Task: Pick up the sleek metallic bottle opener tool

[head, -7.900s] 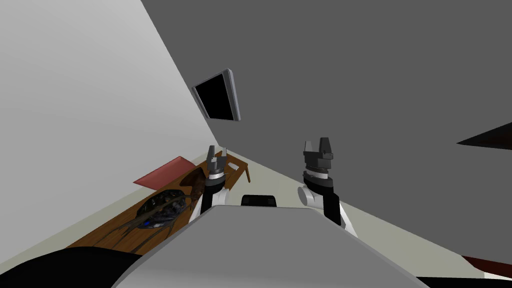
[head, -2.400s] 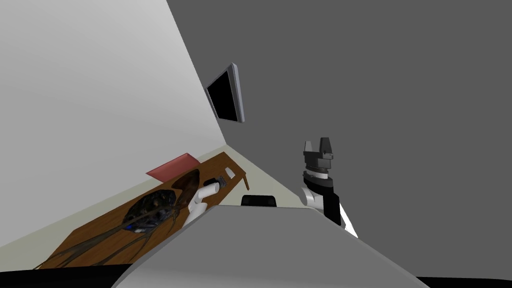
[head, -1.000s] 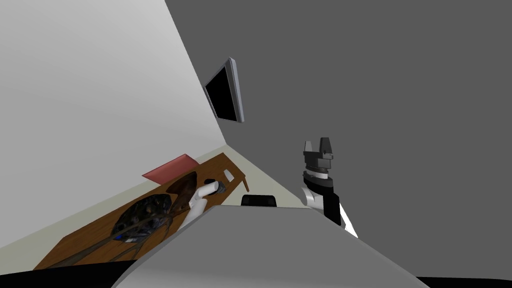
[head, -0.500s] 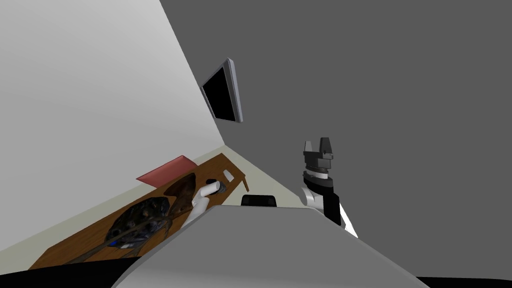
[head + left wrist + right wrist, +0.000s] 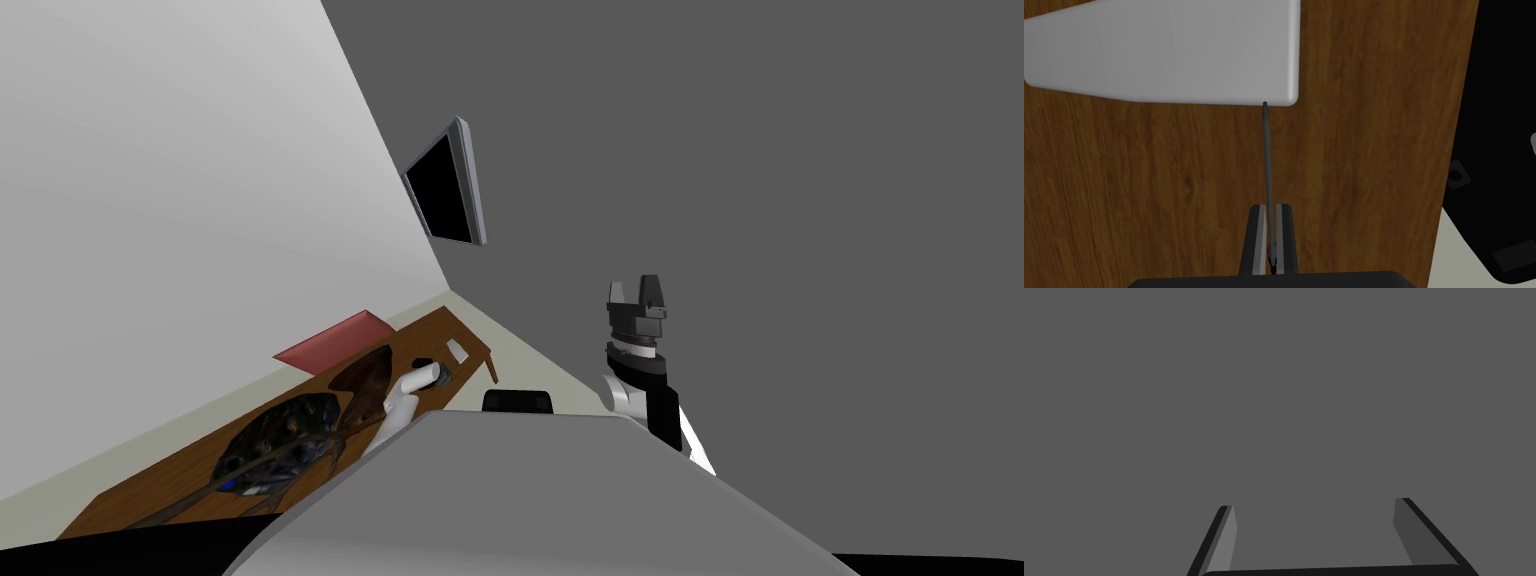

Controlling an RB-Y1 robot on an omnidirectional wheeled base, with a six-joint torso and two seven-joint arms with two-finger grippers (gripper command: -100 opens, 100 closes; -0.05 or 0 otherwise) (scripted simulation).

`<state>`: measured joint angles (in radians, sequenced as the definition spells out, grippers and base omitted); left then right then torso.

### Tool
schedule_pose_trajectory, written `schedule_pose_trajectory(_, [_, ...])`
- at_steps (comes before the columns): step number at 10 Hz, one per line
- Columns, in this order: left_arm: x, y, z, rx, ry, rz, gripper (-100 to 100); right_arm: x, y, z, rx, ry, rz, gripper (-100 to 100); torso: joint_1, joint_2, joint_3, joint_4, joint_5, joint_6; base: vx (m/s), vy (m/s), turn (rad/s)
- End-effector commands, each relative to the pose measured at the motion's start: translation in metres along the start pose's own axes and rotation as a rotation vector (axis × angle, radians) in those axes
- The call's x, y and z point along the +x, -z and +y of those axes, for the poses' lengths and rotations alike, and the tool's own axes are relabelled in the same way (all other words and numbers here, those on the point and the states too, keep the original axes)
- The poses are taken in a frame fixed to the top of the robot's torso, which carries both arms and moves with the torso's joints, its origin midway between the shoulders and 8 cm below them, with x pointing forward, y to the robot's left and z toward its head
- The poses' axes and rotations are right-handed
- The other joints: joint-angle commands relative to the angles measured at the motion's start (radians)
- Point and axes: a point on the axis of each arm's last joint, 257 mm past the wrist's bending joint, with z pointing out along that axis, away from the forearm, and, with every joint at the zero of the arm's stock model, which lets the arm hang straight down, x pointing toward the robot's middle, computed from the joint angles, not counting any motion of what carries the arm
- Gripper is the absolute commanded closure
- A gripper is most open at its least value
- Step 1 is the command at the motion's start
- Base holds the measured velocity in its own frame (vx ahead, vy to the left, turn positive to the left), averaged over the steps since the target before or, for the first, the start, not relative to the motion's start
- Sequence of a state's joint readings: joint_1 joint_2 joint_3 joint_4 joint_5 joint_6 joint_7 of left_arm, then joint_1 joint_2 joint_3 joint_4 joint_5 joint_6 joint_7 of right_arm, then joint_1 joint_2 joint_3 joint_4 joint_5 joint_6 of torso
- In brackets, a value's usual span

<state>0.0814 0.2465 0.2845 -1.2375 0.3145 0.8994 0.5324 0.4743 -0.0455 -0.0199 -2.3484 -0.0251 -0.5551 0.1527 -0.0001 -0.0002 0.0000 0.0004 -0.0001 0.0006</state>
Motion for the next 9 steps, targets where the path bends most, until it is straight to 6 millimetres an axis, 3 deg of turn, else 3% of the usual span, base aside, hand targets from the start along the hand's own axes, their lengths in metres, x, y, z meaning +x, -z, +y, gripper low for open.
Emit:
schedule_pose_trajectory(1, [0.000,0.000,0.000,0.000,0.000,0.000,0,0.000,0.000,0.000,0.000,0.000,0.000,0,0.000,0.000,0.000,0.000,0.000,0.000,0.000,0.000,0.000])
schedule_pose_trajectory(2, [0.001,0.005,-0.003,0.003,-0.011,0.005,100,0.000,0.000,0.000,0.000,0.000,0.000,0,0.000,0.000,0.000,0.000,0.000,0.000,0.015,-0.017,0.096])
schedule_pose_trajectory(8, [0.000,0.020,-0.004,-0.003,-0.041,0.014,100,0.000,0.000,0.000,0.000,0.000,0.000,0,-0.002,-0.002,-0.001,-0.001,0.000,0.000,0.028,-0.027,0.071])
schedule_pose_trajectory(9, [0.000,0.020,-0.003,-0.003,-0.042,0.014,0,0.000,0.000,0.000,0.000,0.000,0.000,0,0.000,-0.002,-0.001,-0.001,0.001,0.001,0.000,0.000,0.000])
